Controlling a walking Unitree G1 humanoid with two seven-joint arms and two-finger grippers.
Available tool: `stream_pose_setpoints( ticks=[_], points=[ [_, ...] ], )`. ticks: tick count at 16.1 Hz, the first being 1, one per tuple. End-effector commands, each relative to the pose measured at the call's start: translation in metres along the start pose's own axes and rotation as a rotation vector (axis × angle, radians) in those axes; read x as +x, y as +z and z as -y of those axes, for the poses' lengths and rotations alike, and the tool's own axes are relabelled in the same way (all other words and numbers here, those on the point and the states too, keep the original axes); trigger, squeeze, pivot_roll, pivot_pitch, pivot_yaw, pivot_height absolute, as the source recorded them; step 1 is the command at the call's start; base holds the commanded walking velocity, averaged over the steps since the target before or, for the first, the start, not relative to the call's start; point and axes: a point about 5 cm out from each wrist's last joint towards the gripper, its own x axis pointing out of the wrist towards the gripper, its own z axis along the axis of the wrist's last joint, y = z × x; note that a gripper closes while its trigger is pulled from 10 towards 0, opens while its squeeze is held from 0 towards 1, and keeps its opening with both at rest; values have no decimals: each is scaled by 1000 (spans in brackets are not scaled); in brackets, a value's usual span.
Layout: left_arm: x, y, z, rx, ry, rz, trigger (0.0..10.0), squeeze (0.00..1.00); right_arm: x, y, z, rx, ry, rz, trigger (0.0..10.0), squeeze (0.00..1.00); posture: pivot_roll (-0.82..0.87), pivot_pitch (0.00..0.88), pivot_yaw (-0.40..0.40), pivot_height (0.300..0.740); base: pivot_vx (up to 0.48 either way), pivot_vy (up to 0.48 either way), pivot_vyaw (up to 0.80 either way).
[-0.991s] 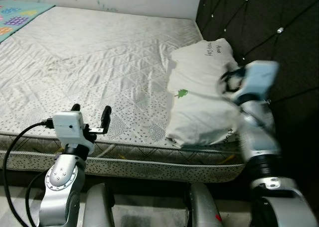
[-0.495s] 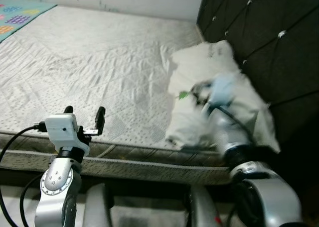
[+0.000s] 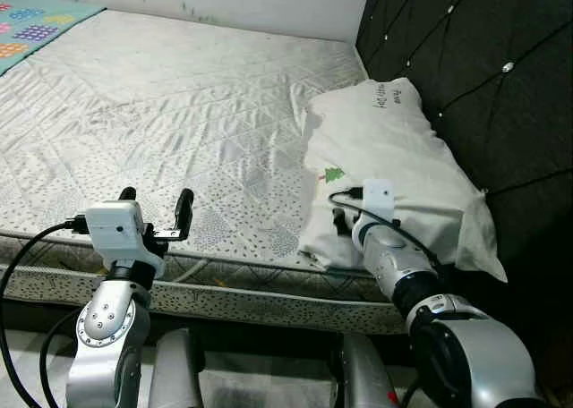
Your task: Clean up the room
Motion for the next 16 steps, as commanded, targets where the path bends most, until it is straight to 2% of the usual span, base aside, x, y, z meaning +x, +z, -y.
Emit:
stream_pose_setpoints(
  ticks=[1,2,5,8,11,16],
  points=[
    [5,2,4,0,-9,10,10000,0,1,34,7,26,-2,139,10000,0,79,0,-103,531,0,0,0],
    [8,4,3,3,-7,21,10000,0,-1,59,3,21,37,269,10000,0,72,0,-97,531,0,0,0],
    [16,6,4,-2,-9,43,10000,0,-16,100,5,2,81,532,10000,0,39,0,-88,531,0,0,0],
    [21,8,7,-17,4,69,10000,0,-27,103,11,35,132,627,10000,0,19,0,-87,531,0,0,0],
    [23,7,11,-32,0,79,10000,0,-44,103,11,39,159,689,10000,0,-1,0,-75,562,0,0,0],
    [25,0,17,-44,-25,67,10000,0,-50,99,16,33,155,678,10000,0,-28,0,-52,611,0,0,0]
  ],
)
